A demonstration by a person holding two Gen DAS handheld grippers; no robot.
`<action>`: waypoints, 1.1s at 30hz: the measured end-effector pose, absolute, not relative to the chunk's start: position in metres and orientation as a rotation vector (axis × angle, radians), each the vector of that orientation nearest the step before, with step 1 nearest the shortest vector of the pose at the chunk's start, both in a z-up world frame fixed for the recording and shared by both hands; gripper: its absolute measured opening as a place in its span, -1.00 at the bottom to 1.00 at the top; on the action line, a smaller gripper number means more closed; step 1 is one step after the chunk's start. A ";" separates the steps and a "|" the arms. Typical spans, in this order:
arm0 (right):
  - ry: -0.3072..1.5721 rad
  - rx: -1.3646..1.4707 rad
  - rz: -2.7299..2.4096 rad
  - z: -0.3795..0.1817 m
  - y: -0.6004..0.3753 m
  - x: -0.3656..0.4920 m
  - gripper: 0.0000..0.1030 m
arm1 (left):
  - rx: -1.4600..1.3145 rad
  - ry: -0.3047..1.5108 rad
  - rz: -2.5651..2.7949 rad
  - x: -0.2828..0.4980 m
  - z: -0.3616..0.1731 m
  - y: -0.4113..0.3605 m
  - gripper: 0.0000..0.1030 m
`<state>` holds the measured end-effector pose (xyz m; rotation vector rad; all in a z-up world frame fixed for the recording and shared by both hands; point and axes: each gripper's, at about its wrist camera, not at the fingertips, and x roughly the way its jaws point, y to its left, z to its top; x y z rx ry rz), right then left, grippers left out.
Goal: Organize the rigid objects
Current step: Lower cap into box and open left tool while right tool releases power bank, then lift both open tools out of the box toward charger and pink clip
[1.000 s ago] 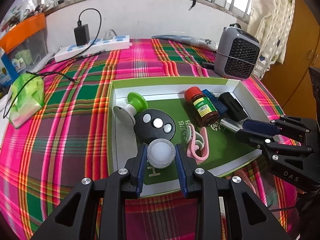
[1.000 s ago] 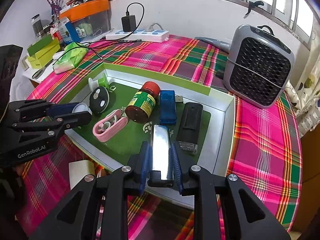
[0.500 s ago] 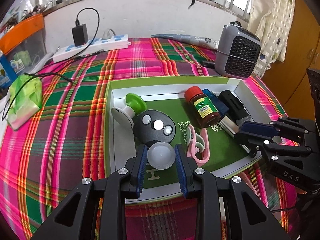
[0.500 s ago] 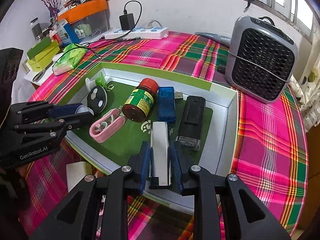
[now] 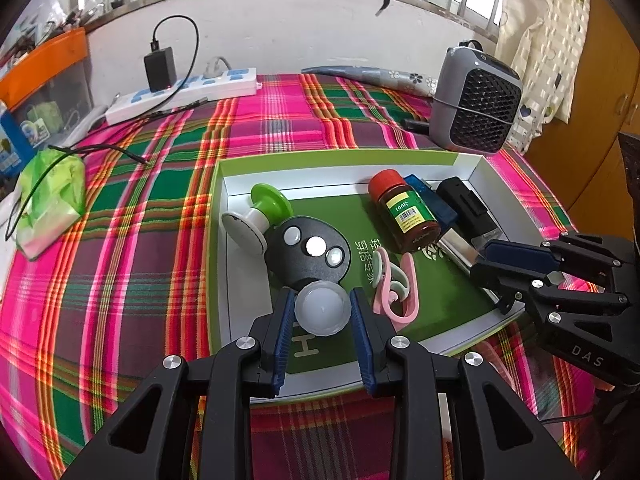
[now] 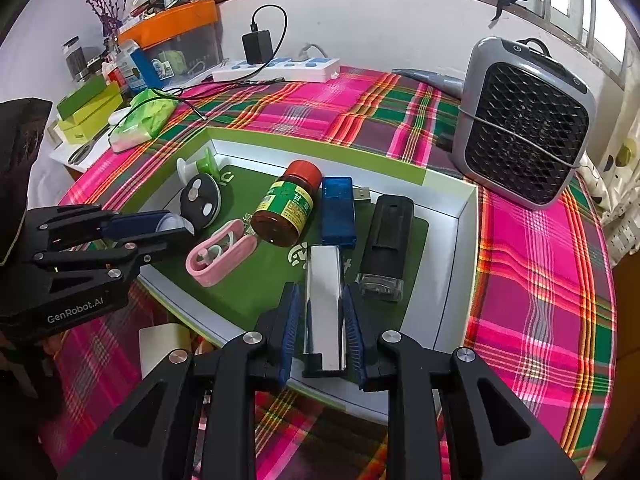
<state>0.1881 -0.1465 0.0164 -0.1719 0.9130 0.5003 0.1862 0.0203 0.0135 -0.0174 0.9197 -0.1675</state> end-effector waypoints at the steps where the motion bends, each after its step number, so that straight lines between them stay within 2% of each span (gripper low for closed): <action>1: 0.911 -0.167 0.502 0.017 -0.147 0.187 -0.53 | -0.018 0.920 -0.167 0.186 0.014 0.021 -0.44; 5: 0.905 -0.159 0.499 0.018 -0.146 0.186 -0.53 | -0.010 0.915 -0.158 0.183 0.015 0.020 -0.35; 18: 0.887 -0.143 0.485 0.023 -0.147 0.177 -0.52 | 0.012 0.889 -0.139 0.168 0.025 0.016 -0.34; 33: 0.838 -0.107 0.471 0.036 -0.153 0.149 -0.34 | -0.007 0.848 -0.132 0.139 0.039 0.022 -0.34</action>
